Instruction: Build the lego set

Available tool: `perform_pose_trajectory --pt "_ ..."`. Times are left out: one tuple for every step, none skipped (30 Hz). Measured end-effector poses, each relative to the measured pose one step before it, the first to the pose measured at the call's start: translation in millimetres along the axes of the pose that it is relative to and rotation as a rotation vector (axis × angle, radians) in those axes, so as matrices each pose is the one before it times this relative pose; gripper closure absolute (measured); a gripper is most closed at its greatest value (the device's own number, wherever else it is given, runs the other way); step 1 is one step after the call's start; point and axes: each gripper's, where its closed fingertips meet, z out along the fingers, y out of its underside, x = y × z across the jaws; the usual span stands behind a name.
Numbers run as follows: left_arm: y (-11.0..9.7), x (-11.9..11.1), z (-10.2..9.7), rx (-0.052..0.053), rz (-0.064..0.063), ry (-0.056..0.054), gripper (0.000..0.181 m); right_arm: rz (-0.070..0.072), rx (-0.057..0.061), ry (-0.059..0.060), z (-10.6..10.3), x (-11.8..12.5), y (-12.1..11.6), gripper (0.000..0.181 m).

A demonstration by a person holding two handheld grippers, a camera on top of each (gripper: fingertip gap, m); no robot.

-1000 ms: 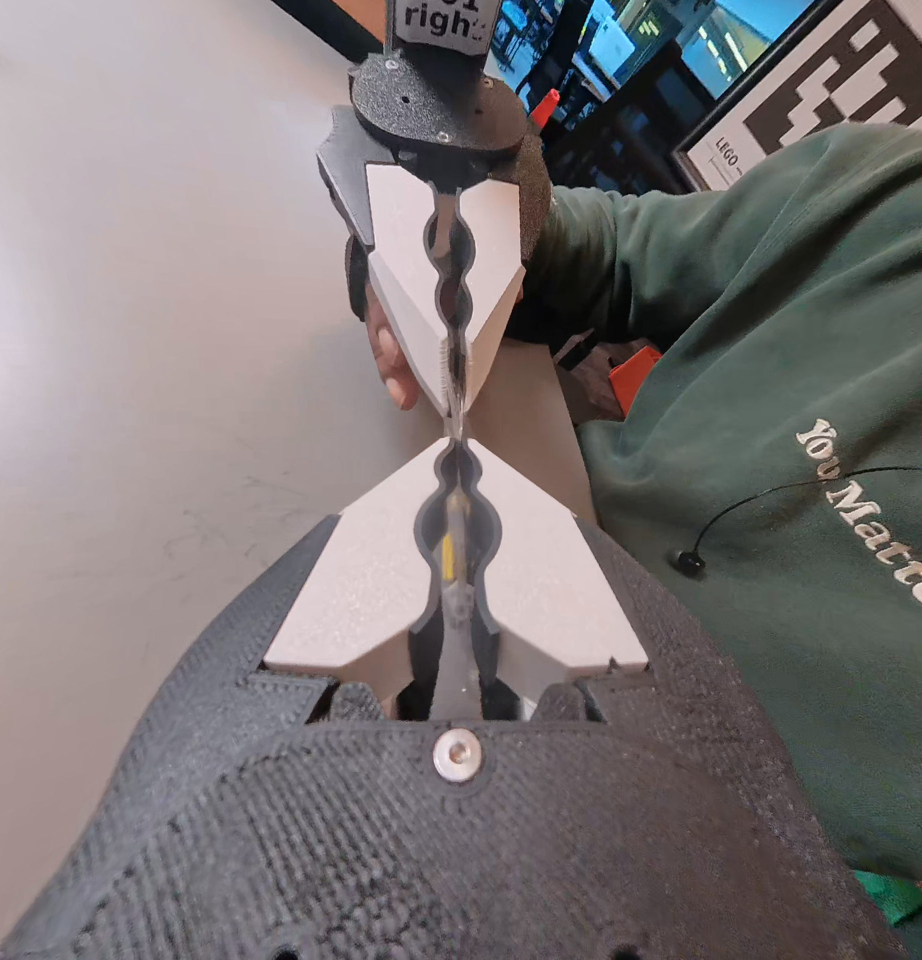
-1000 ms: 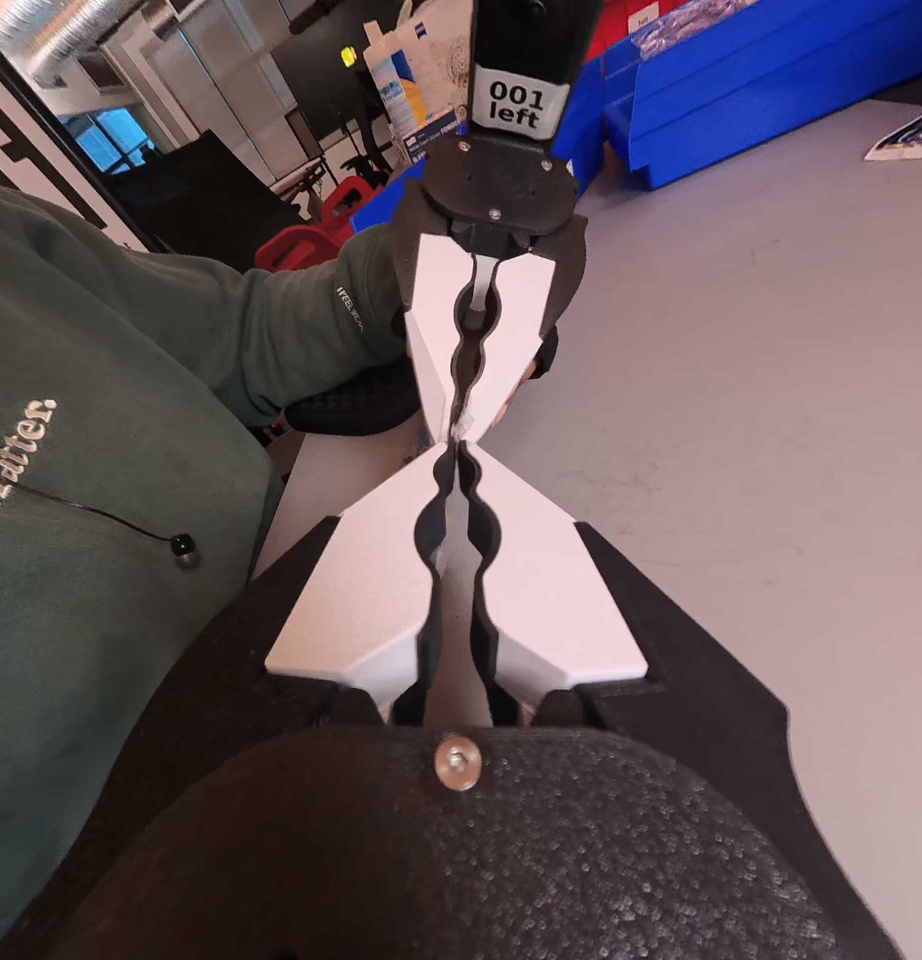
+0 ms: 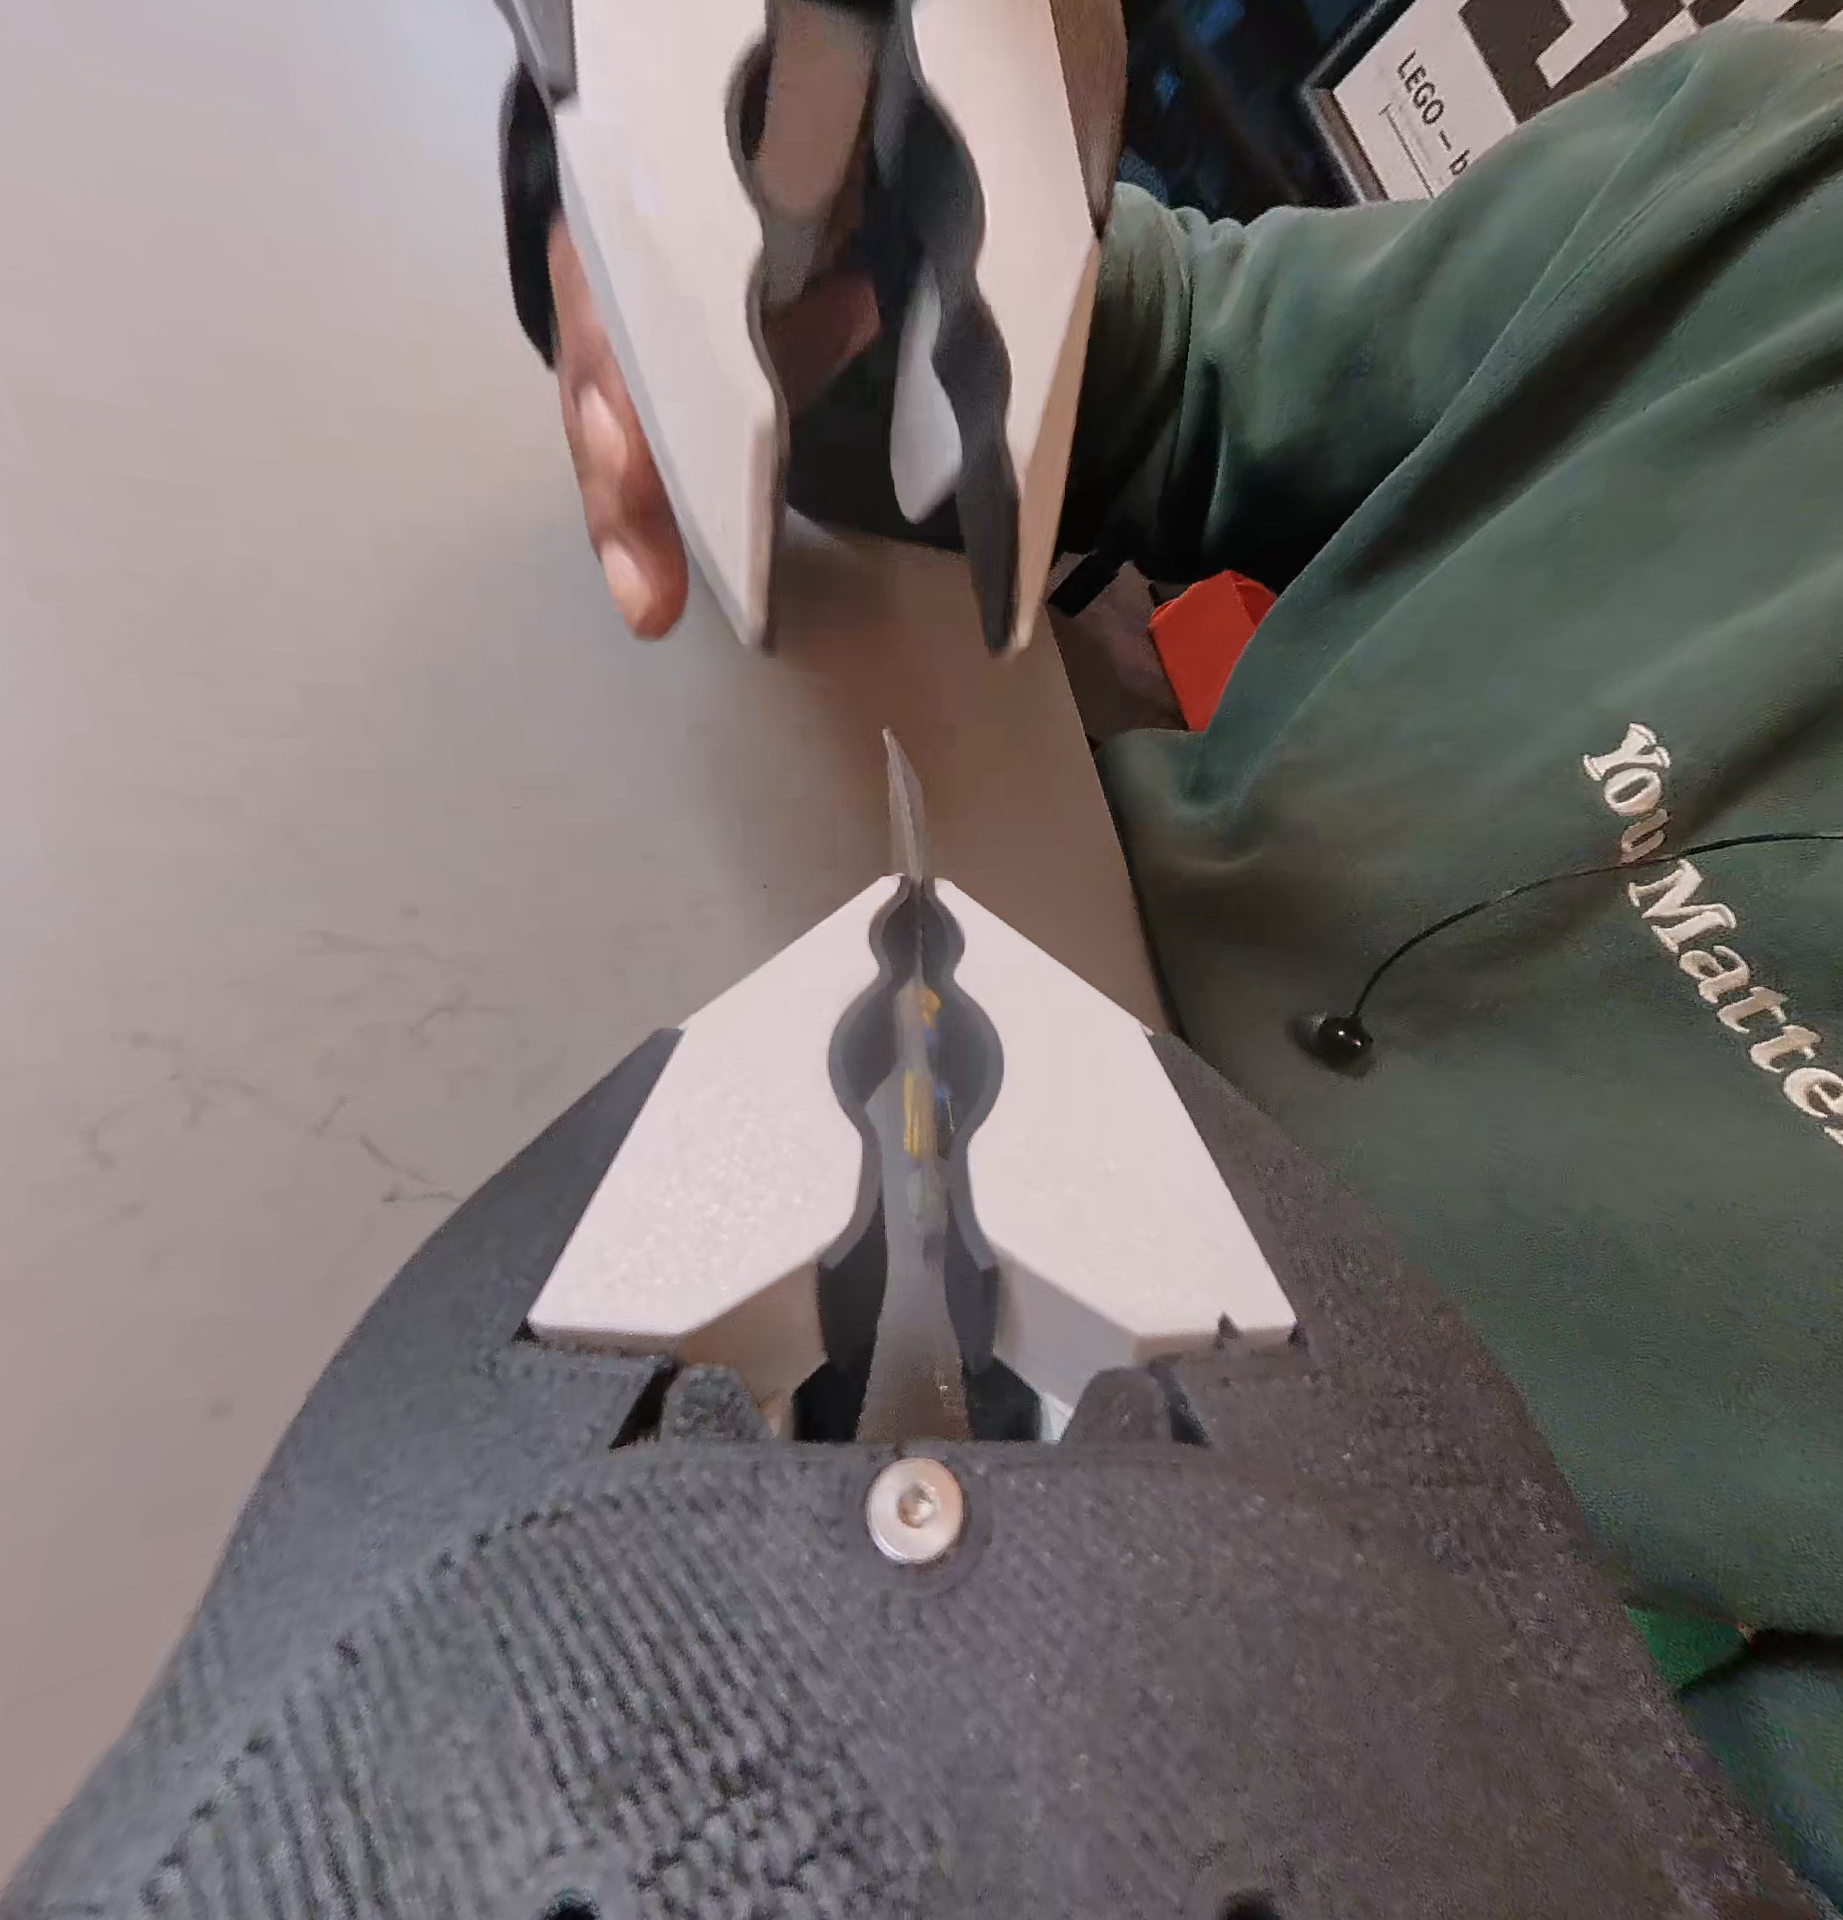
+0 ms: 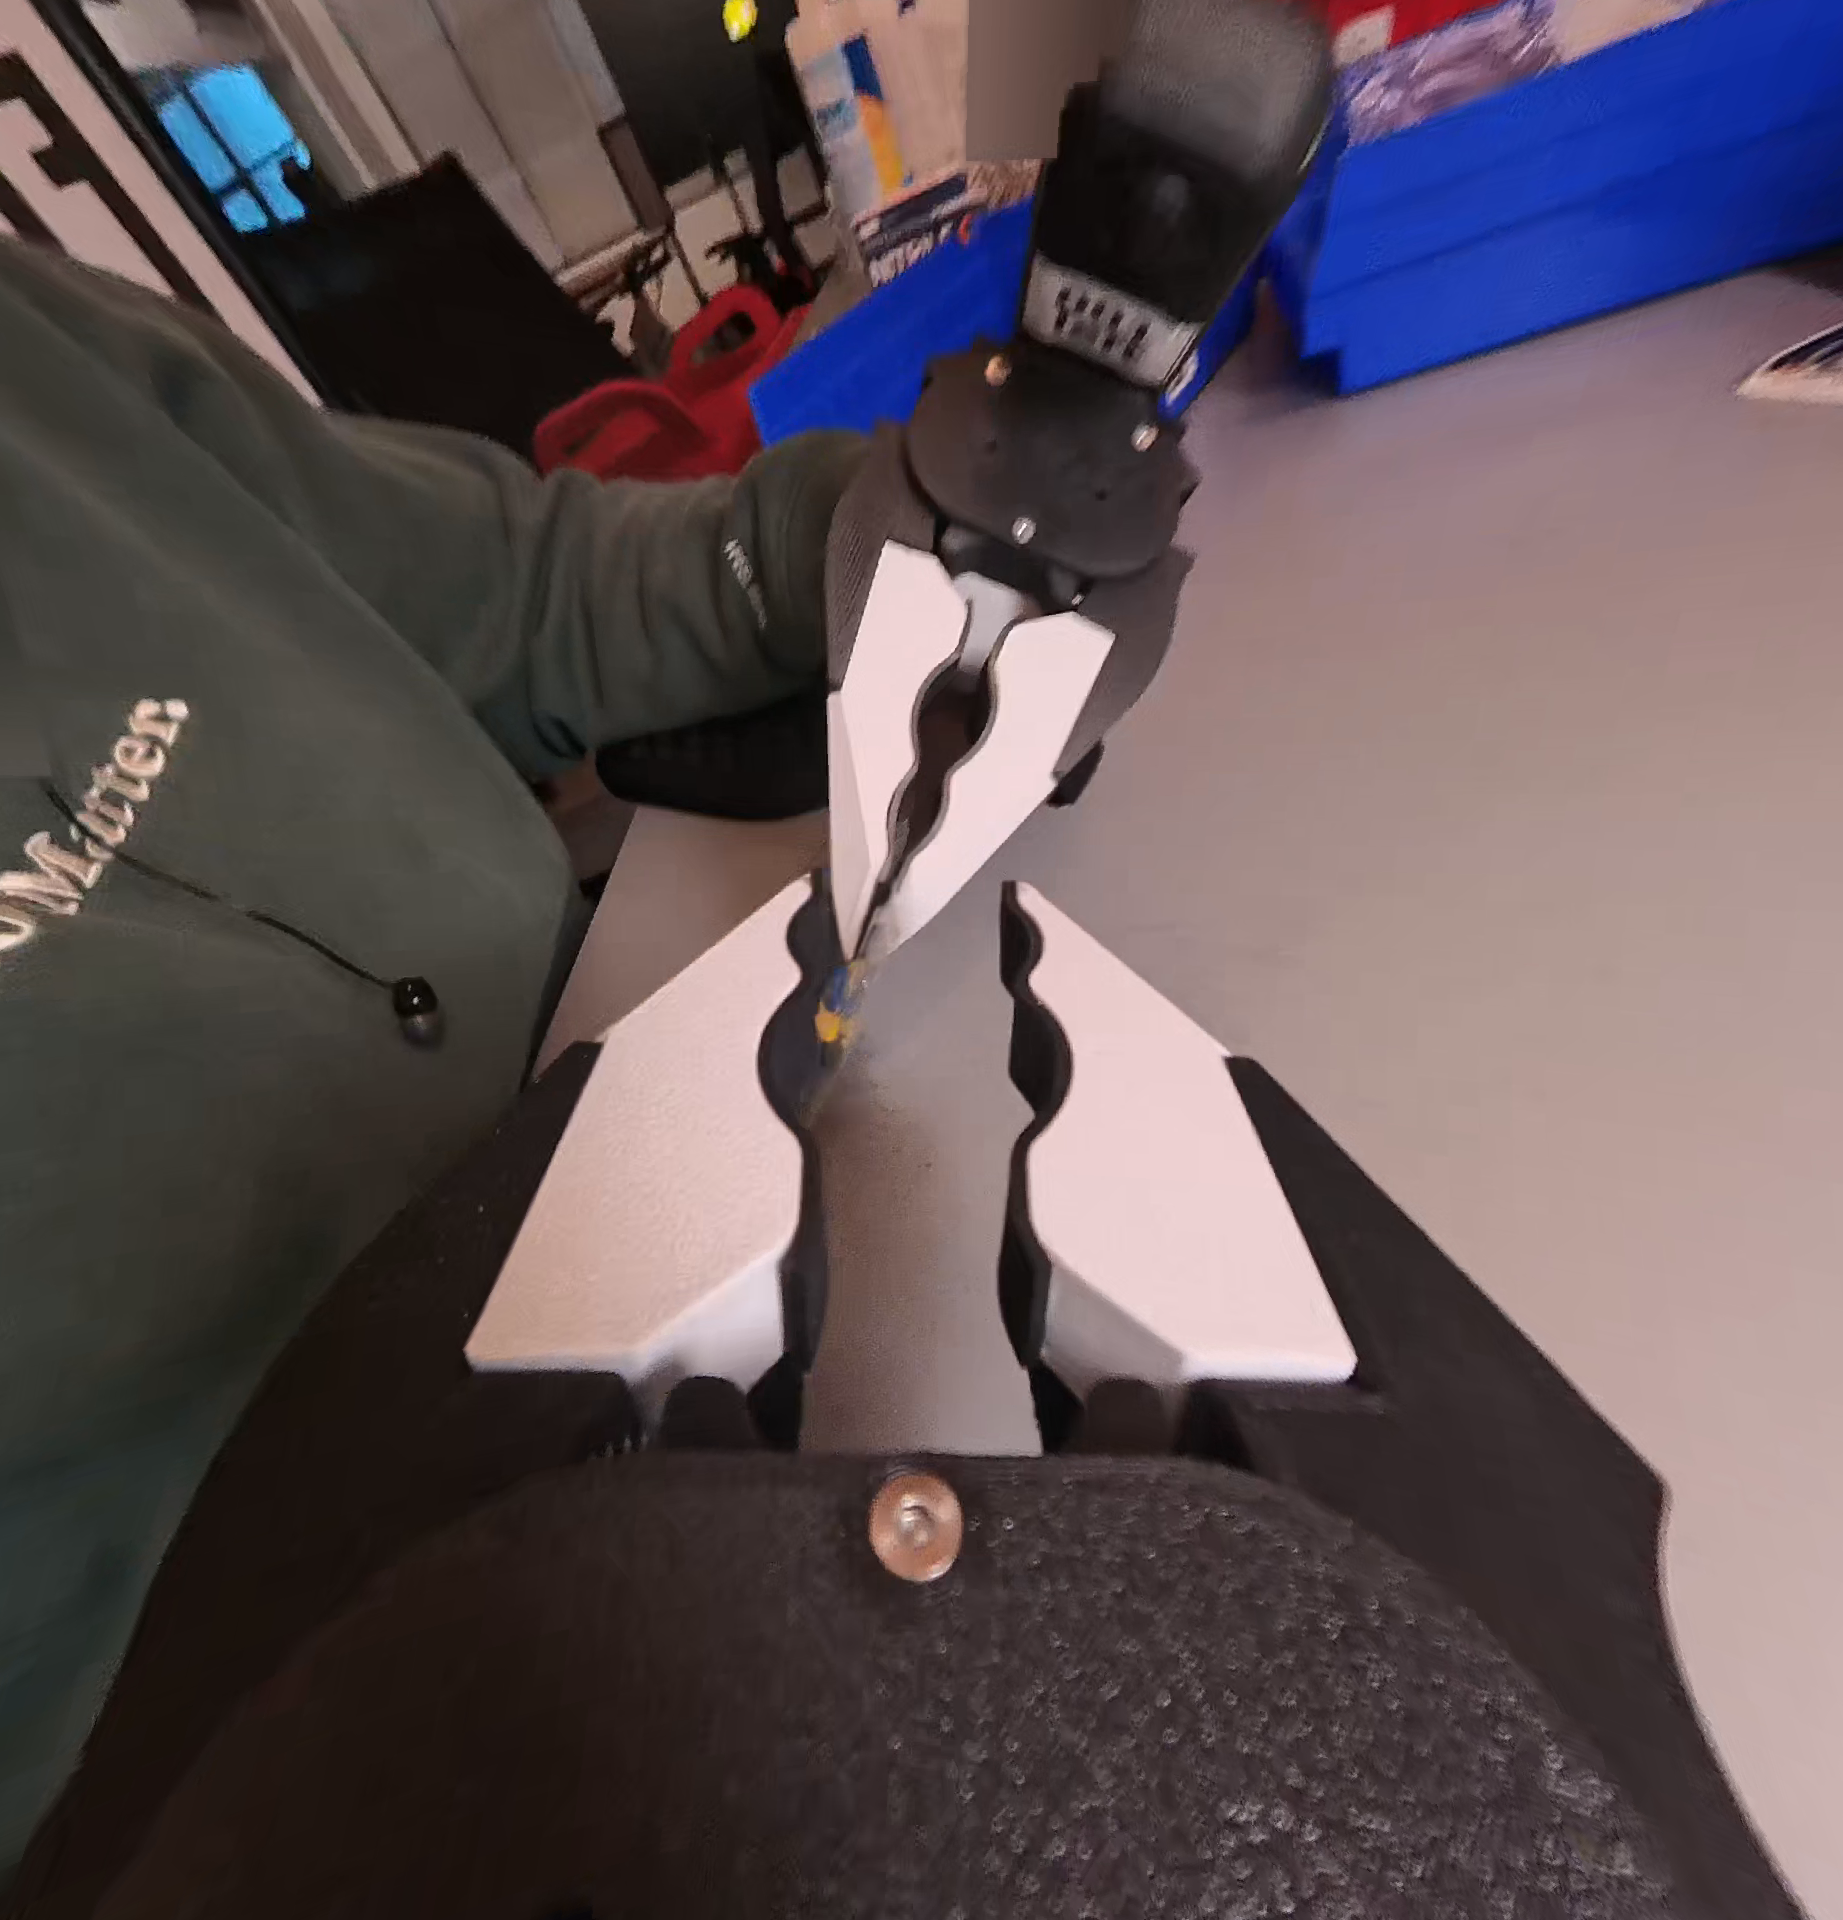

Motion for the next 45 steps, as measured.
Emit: perform_pose_trajectory --pt "0.39 0.29 1.35 0.0003 -0.0062 0.0026 0.181 -0.0038 -0.0313 -0.0096 6.69 -3.33 6.06 0.149" --pt "1.35 -0.86 0.83 -0.0031 -0.0068 -0.0029 0.181 -0.0115 -0.0235 -0.0103 5.13 -3.04 4.01 0.157" --pt "0.65 -0.92 0.25 -0.0006 -0.0031 -0.0047 0.181 -0.0071 -0.0208 -0.0044 3.29 -1.45 3.18 0.168" --pt "-0.52 -0.39 -0.55 0.0043 0.0001 -0.0032 0.181 -0.0067 -0.0156 0.0163 1.52 2.32 2.63 0.181" --pt "-0.36 -1.99 -0.33 0.0016 0.0032 -0.0143 0.181 -0.0042 -0.0022 0.0167 -0.25 2.88 0.91 0.181" --pt "-1.24 -1.80 -0.36 0.0084 0.0040 -0.0121 0.181 0.0046 0.0016 -0.0034 -1.25 0.32 -0.10 0.181" --pt "-1.70 -0.49 -0.62 0.0116 0.0012 -0.0030 0.181 0.0039 0.0038 -0.0005 -1.35 0.21 -0.57 0.181" --pt "-1.31 -0.88 -1.32 0.0078 0.0028 -0.0067 0.181 -0.0059 0.0046 0.0074 -0.91 0.92 -0.58 0.181" --pt "-1.80 -1.94 -1.79 0.0109 0.0065 -0.0150 0.181 -0.0041 0.0009 0.0000 -0.46 -0.21 0.01 0.181" --pt "-2.79 -0.69 -2.00 0.0158 0.0063 -0.0072 0.181 0.0010 -0.0010 -0.0044 0.04 -0.61 0.18 0.181" --pt "-2.46 0.14 -1.73 0.0130 0.0039 -0.0017 0.181 0.0007 0.0015 -0.0001 0.18 0.13 -0.08 0.181" --pt "-0.91 -0.37 -1.14 0.0028 0.0041 -0.0062 0.181 0.0012 0.0058 0.0000 -0.47 0.27 -0.74 0.181" --pt "-0.33 -0.16 -0.55 0.0001 0.0045 -0.0048 0.181 0.0005 0.0061 0.0048 -0.96 0.86 -0.89 0.181" --pt "-0.01 0.11 0.07 -0.0012 0.0011 -0.0016 0.181 0.0004 0.0111 0.0154 -1.30 2.62 -1.78 0.181" --pt "0.42 0.50 0.46 -0.0039 0.0005 0.0015 0.181 0.0028 0.0092 0.0053 -0.99 1.24 -1.29 0.172" --pt "0.21 0.68 0.58 -0.0012 0.0016 0.0035 0.181 0.0070 -0.0069 0.0046 -0.07 1.42 1.06 0.162" --pt "0.11 0.58 0.64 -0.0020 -0.0006 0.0031 0.181 0.0033 -0.0166 0.0044 1.07 1.25 2.91 0.156" --pt "0.49 0.09 0.70 -0.0034 0.0006 0.0003 0.181 -0.0009 -0.0123 -0.0006 1.80 0.08 2.84 0.155" --pt "0.57 -0.07 0.60 -0.0027 0.0003 -0.0007 0.181 -0.0015 -0.0058 -0.0031 2.35 -0.64 2.01 0.157" --pt "0.36 -0.03 0.42 -0.0023 -0.0013 -0.0001 0.181 -0.0036 -0.0051 -0.0025 2.14 -0.90 1.16 0.167" --pt "0.55 -0.78 0.08 -0.0031 -0.0006 -0.0045 0.181 -0.0092 0.0075 -0.0025 1.17 -1.22 -1.13 0.178" --pt "0.03 -0.55 -0.53 0.0018 -0.0015 -0.0016 0.181 -0.0066 0.0075 -0.0008 0.22 -0.87 -1.55 0.181" --pt "-0.59 0.04 -0.44 0.0046 -0.0048 0.0024 0.181 -0.0004 0.0045 -0.0007 -0.08 -0.12 -0.91 0.181" --pt "-0.06 -0.40 -0.18 0.0006 -0.0022 -0.0019 0.181 0.0079 0.0033 -0.0034 -0.16 0.08 -0.12 0.181" --pt "0.44 -0.99 0.27 -0.0031 0.0020 -0.0073 0.181 0.0135 -0.0024 -0.0032 -0.04 0.58 0.97 0.181" --pt "0.33 -1.21 0.00 -0.0007 0.0045 -0.0089 0.181 0.0094 -0.0023 -0.0006 0.15 0.90 1.08 0.181" --pt "-1.87 -1.01 -0.60 0.0114 0.0067 -0.0088 0.179 0.0013 -0.0006 0.0035 0.03 0.99 0.64 0.181" --pt "-4.08 -1.17 -1.44 0.0240 0.0100 -0.0115 0.176 -0.0005 -0.0039 0.0110 0.23 1.86 1.04 0.181" --pt "-4.74 -2.03 -1.98 0.0254 0.0137 -0.0196 0.175 0.0020 -0.0017 0.0080 0.32 1.43 0.58 0.181" --pt "-3.17 -1.07 -1.73 0.0150 0.0167 -0.0162 0.177 0.0039 0.0038 -0.0048 0.29 -0.41 -0.17 0.181" --pt "-2.22 -0.18 -1.11 0.0086 0.0162 -0.0108 0.181 0.0031 0.0063 -0.0043 0.10 -0.55 -0.74 0.181" --pt "-1.17 -0.27 -0.36 0.0037 0.0122 -0.0104 0.181 0.0003 0.0019 0.0028 0.05 0.57 -0.20 0.181" --pt "0.04 -0.43 0.29 -0.0027 0.0056 -0.0080 0.181 -0.0013 0.0004 -0.0001 -0.15 0.10 0.11 0.181" --pt "0.21 -0.01 0.55 -0.0029 0.0011 -0.0028 0.181 -0.0012 -0.0009 -0.0015 -0.25 -0.09 0.52 0.181" --pt "0.50 -0.23 0.53 -0.0025 -0.0005 -0.0016 0.181 -0.0002 -0.0013 -0.0004 -0.04 0.04 0.59 0.181" --pt "0.43 -0.51 0.24 -0.0011 -0.0009 -0.0016 0.181 0.0001 -0.0024 0.0019 0.22 0.32 0.63 0.181" --pt "0.07 -0.41 0.25 0.0013 -0.0018 -0.0002 0.181 -0.0001 -0.0007 0.0023 0.15 0.37 0.24 0.181" --pt "-0.21 0.09 0.41 0.0023 -0.0010 0.0020 0.181 0.0000 0.0015 0.0014 0.07 0.17 -0.29 0.181" --pt "-0.11 0.12 0.53 0.0014 0.0006 0.0007 0.181 -0.0011 0.0015 -0.0003 0.10 -0.35 -0.41 0.181" --pt "0.61 0.09 0.67 -0.0038 0.0023 -0.0014 0.181 -0.0008 -0.0003 0.0015 0.06 0.07 -0.02 0.181" --pt "0.22 0.09 0.71 -0.0018 0.0035 -0.0020 0.181 -0.0009 -0.0005 0.0008 0.09 0.15 0.26 0.181" --pt "-0.05 -0.37 0.27 -0.0004 0.0017 -0.0038 0.181 -0.0009 -0.0015 0.0011 -0.19 0.19 0.47 0.181" --pt "-0.68 -0.43 -0.13 0.0021 0.0007 -0.0041 0.181 0.0005 0.0039 0.0016 -0.27 0.45 -0.33 0.181" --pt "-0.59 0.28 -0.12 0.0001 -0.0048 0.0015 0.181 0.0021 0.0034 -0.0017 -0.28 -0.02 -0.53 0.181" --pt "0.01 0.87 0.20 -0.0029 -0.0073 0.0052 0.181 -0.0031 -0.0005 -0.0044 -0.17 -1.00 -0.12 0.181"
